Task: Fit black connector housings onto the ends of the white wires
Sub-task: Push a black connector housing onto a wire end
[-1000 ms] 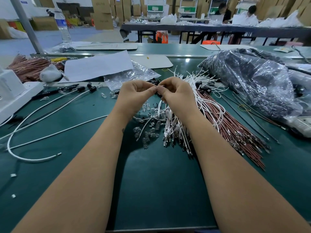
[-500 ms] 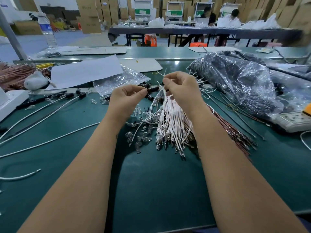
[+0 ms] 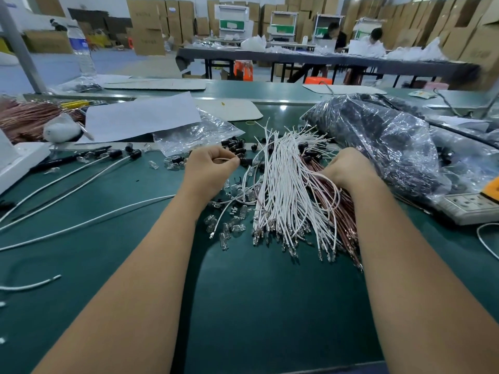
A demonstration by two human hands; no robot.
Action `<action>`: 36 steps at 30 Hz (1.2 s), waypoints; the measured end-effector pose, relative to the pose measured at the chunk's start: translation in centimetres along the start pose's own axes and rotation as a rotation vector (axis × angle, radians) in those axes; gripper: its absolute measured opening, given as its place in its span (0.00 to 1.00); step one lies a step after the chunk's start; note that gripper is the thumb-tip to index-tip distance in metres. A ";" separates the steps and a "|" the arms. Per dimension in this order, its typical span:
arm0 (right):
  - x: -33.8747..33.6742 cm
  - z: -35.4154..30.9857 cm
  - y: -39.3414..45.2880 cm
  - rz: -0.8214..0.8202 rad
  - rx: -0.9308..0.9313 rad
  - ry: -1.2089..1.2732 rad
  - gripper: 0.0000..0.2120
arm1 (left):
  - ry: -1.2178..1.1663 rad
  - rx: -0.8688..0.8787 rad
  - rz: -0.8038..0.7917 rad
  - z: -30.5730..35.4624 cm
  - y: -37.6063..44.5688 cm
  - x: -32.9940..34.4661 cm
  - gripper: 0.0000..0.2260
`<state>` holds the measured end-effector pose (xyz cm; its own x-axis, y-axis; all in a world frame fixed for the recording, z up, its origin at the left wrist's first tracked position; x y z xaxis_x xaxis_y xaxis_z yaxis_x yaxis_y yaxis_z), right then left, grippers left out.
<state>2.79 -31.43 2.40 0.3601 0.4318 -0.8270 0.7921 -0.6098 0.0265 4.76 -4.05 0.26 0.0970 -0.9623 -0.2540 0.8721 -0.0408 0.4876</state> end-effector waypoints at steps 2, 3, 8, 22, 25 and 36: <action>0.3 0.1 -0.2 -0.042 -0.006 0.001 0.09 | 0.010 0.005 0.003 0.1 -0.1 0.0 0.02; 0.5 0.3 -0.1 -0.062 -0.009 0.009 0.09 | 0.014 0.005 0.006 0.1 -0.1 0.0 0.02; -0.3 0.6 -0.1 -0.053 0.014 0.102 0.11 | 0.036 -0.004 -0.004 -0.2 0.0 0.0 0.02; -2.4 -6.9 -3.7 0.225 -0.399 0.437 0.05 | -0.043 -0.018 0.065 -0.1 0.3 -0.1 0.05; 0.6 -7.9 -4.8 0.055 -0.408 0.570 0.09 | -0.080 -0.028 0.106 -0.2 0.3 -0.7 0.07; 3.9 -6.2 -6.0 -0.004 -0.383 0.669 0.04 | -0.092 -0.057 0.106 -0.7 0.4 -1.3 0.06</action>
<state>2.44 -21.97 2.49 0.4816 0.8180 -0.3147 0.8655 -0.3874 0.3176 5.30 -2.59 0.15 0.1476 -0.9811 -0.1250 0.8853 0.0747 0.4590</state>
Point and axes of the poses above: each hand's wrist, its own y-axis towards the middle knuckle, its own x-axis out of the palm, z = x × y, the point moved 6 cm from there along y, towards the middle knuckle, and after that the axes turned 10 degrees about x, right-handed, at the moved point
